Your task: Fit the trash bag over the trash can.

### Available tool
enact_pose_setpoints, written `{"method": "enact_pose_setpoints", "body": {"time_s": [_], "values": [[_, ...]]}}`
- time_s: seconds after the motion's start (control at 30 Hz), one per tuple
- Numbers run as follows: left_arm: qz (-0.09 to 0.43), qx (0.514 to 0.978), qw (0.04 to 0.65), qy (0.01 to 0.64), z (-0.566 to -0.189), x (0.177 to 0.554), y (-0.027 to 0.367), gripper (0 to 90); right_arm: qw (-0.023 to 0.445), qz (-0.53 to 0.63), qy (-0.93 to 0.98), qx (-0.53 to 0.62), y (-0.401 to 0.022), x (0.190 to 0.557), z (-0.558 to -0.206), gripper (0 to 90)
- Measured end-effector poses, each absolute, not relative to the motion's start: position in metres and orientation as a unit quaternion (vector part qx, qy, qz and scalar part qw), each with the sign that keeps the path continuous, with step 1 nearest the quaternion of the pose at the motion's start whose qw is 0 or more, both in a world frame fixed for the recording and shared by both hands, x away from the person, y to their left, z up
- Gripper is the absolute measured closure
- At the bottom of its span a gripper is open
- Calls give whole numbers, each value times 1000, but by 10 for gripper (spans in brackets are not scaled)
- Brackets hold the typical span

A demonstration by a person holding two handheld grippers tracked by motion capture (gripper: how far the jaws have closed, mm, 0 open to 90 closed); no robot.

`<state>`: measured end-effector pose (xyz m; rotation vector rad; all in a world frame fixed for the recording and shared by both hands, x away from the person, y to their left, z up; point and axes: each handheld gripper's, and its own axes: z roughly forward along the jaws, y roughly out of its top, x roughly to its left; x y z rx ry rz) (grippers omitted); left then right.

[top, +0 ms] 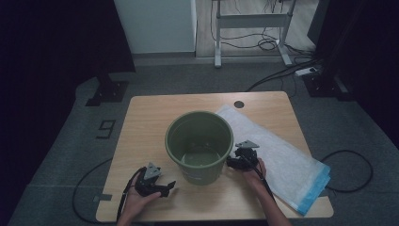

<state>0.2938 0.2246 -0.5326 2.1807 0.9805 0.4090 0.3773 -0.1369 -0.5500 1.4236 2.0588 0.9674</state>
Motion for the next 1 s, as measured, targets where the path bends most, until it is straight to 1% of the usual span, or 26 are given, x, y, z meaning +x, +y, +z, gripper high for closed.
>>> {"method": "enact_pose_setpoints", "body": {"time_s": [0.17, 0.23, 0.3, 0.37, 0.43, 0.5, 0.57, 0.6, 0.77, 0.8, 0.83, 0.87, 1.0], "values": [[158, 843, 348, 378, -533, 293, 224, 141, 231, 339, 749, 521, -135, 379, -552, 268], [160, 841, 350, 380, -533, 293, 224, 141, 236, 334, 746, 526, -135, 379, -552, 292], [162, 840, 350, 381, -533, 292, 225, 141, 240, 332, 738, 537, -136, 379, -551, 350], [162, 840, 351, 382, -533, 292, 225, 142, 245, 330, 735, 539, -138, 379, -550, 488], [165, 838, 351, 384, -532, 292, 225, 141, 249, 327, 736, 538, -139, 380, -549, 594], [165, 837, 352, 385, -533, 293, 226, 142, 247, 328, 741, 531, -140, 381, -548, 740], [165, 838, 350, 385, -533, 293, 226, 142, 246, 328, 744, 527, -142, 382, -548, 866], [165, 839, 348, 385, -533, 293, 226, 142, 243, 330, 744, 527, -142, 382, -548, 886], [165, 839, 347, 386, -534, 293, 227, 142, 231, 367, 726, 534, -153, 381, -543, 892], [165, 838, 347, 388, -535, 294, 228, 142, 242, 391, 710, 533, -159, 377, -533, 892], [165, 838, 347, 388, -535, 294, 228, 142, 242, 391, 710, 533, -159, 377, -533, 892], [164, 839, 346, 387, -535, 294, 227, 142, 248, 406, 701, 531, -164, 374, -524, 892], [166, 840, 344, 386, -535, 293, 225, 142, 245, 435, 684, 532, -173, 367, -511, 892]]}}
